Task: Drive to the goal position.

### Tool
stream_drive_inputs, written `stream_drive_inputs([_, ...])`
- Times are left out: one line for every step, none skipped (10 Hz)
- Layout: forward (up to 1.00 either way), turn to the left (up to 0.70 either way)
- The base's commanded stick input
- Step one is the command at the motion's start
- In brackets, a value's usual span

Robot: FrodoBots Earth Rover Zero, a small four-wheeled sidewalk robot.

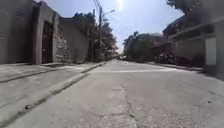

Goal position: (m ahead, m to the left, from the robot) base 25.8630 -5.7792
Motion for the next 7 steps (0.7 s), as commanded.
stream_drive_inputs([1.00,0.02])
stream_drive_inputs([1.00,0.02])
stream_drive_inputs([1.00,0.02])
stream_drive_inputs([1.00,0.02])
stream_drive_inputs([1.00,0.02])
stream_drive_inputs([1.00,0.02])
stream_drive_inputs([1.00,0.02])
